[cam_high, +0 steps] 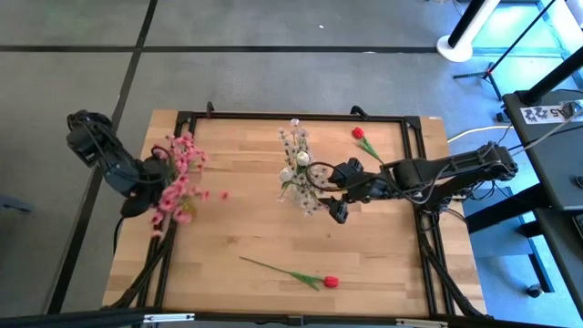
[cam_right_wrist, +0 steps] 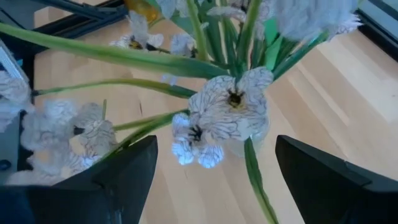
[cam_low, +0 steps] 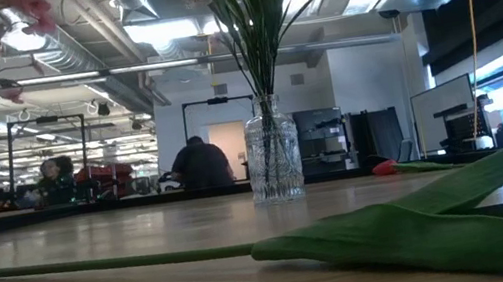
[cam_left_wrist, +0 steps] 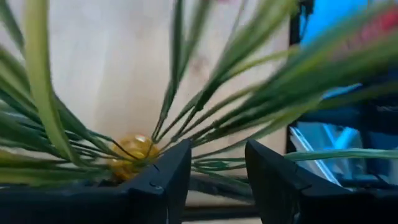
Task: Sort flowers into vase by color
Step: Put the pink flowers into the yellow vase
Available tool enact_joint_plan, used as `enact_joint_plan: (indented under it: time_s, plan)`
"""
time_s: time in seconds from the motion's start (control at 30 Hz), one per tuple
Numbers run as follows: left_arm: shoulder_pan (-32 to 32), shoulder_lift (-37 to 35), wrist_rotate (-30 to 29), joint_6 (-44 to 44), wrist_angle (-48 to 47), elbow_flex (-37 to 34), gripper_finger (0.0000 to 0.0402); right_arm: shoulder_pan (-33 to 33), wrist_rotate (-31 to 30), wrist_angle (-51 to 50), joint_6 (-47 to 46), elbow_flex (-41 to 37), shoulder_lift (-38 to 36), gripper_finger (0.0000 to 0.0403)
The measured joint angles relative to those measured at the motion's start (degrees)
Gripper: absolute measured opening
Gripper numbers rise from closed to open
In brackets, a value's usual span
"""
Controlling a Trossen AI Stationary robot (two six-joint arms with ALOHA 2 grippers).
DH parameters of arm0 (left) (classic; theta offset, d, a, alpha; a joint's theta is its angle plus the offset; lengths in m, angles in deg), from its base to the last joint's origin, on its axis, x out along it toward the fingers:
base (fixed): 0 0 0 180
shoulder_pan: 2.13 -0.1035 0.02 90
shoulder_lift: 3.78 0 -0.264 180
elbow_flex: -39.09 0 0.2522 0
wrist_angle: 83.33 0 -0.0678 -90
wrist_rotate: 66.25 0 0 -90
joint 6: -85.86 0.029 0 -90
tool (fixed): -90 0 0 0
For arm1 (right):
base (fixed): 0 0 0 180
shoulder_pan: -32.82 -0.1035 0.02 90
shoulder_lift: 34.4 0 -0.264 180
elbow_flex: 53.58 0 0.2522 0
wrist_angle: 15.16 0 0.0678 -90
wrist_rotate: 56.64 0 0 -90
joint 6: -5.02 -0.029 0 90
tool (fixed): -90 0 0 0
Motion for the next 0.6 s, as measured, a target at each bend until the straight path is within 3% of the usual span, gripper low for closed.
enact_joint_plan:
  time_s: [0.17,0.4,0.6]
  plan:
    - [-0.2,0.0,-1.8,2.3,0.0,0.6,0.0149,0.0,0.1,0.0,0.0,0.0,0.1,0.0326]
    - [-0.2,0.1,-0.1,16.5,0.0,0.6,0.0149,0.0,0.2,0.0,0.0,0.0,0.1,0.0326]
    - [-0.2,0.1,-2.3,18.0,0.0,0.6,0.0149,0.0,1.7,0.0,0.1,0.0,0.1,0.0326]
